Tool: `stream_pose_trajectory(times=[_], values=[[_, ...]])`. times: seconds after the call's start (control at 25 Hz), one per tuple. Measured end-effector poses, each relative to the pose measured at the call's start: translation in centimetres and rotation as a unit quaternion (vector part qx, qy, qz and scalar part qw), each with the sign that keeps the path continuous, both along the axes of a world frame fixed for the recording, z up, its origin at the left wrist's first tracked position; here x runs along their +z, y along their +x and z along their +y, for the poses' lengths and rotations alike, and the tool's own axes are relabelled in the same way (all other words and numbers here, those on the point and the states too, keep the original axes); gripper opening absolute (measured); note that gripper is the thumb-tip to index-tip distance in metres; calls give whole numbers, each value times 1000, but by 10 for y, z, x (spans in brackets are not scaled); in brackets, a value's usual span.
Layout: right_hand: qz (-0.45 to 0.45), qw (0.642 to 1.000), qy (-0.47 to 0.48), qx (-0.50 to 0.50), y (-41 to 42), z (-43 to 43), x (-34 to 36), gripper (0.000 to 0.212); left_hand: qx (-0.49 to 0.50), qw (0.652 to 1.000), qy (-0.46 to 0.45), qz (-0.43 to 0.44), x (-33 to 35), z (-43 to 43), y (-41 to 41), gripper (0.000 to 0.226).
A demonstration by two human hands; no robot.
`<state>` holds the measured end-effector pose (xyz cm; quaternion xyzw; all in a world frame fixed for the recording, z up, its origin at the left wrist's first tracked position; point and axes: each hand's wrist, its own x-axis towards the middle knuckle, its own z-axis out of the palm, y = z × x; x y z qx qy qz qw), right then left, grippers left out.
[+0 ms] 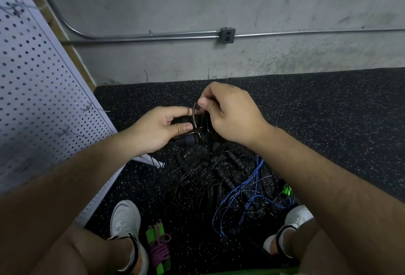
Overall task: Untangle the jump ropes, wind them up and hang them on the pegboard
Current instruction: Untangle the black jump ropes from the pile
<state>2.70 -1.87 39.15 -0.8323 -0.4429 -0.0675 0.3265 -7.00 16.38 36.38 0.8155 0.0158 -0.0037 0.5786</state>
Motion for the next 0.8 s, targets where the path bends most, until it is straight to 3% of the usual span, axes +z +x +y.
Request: stream_pose_trajectory(times=[0.12, 0.24, 0.32, 0.44, 0.52, 0.64, 0.8], values=[[74, 995, 23, -57, 5, 1, -1, 13, 22, 1000, 13, 7, -2, -1, 2, 35], [40, 998, 25, -47, 2, 3, -6, 15, 36, 998, -35, 40, -7, -6, 0, 31], [33, 998, 30, -35, -1, 5, -8, 17, 53, 995, -52, 68, -4, -7, -2, 47], [42, 998, 31, -34, -1, 6, -11, 18, 9, 999, 39, 8, -1, -9, -4, 42], [57, 997, 39, -43, 0, 5, -12, 17, 23, 998, 47, -20, 0, -11, -3, 37], [108, 989, 75, -62, 0, 5, -16, 15, 53, 997, 37, -46, -3, -10, 0, 30], [108, 989, 90, -35, -7, 6, -33, 14, 89, 995, -49, -3, -10, -7, 0, 25]])
